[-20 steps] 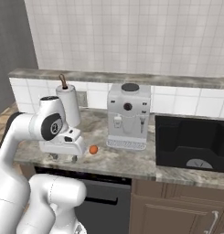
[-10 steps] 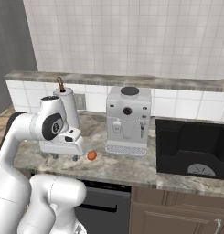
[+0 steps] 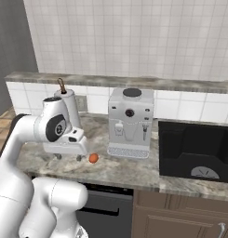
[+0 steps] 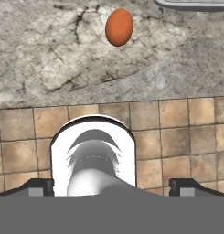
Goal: Gather the eggs and milk located in the vicinity of the sink area and place them right next to the bowl.
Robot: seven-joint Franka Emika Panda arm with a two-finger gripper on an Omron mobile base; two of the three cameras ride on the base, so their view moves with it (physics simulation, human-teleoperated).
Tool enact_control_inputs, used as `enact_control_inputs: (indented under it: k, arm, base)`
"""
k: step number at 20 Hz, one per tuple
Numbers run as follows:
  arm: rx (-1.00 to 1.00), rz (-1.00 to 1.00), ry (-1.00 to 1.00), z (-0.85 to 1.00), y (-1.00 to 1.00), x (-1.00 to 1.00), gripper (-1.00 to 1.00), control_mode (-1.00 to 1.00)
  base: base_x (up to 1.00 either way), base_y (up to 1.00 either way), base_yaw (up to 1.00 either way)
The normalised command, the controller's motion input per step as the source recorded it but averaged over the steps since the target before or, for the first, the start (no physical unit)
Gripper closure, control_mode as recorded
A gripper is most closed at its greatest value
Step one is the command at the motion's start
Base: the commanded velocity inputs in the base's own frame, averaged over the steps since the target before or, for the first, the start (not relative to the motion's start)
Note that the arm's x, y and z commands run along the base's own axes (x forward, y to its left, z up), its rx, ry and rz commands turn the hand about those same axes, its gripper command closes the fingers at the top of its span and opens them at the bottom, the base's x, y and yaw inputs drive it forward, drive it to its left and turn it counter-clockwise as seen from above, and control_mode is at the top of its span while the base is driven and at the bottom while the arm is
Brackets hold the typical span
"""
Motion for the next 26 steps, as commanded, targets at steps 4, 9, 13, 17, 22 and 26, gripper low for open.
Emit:
enact_control_inputs:
  k: [4,9,13,17,22,26]
  arm:
    - [0.0,0.01,-0.04,-0.13,-0.21,0.81,-1.0,-1.0]
    - [0.03,-0.03,0.0,-0.02,-0.03,0.72,-1.0,-1.0]
    - [0.1,-0.15,0.02,-0.02,0.0,0.68,-1.0,-1.0]
    - [0.06,-0.21,0.0,-0.22,-0.01,0.61,-1.0,-1.0]
    - [0.01,-0.12,-0.01,-0.34,-0.11,0.19,-1.0,-1.0]
    - [0.0,-0.07,0.0,-0.31,0.0,0.01,-1.0,-1.0]
  base:
    - [0.0,0.0,0.0]
    - [0.0,0.0,0.0]
    - [0.0,0.0,0.0]
    - [0.0,0.0,0.0]
    - [0.0,0.0,0.0]
    - [0.0,0.0,0.0]
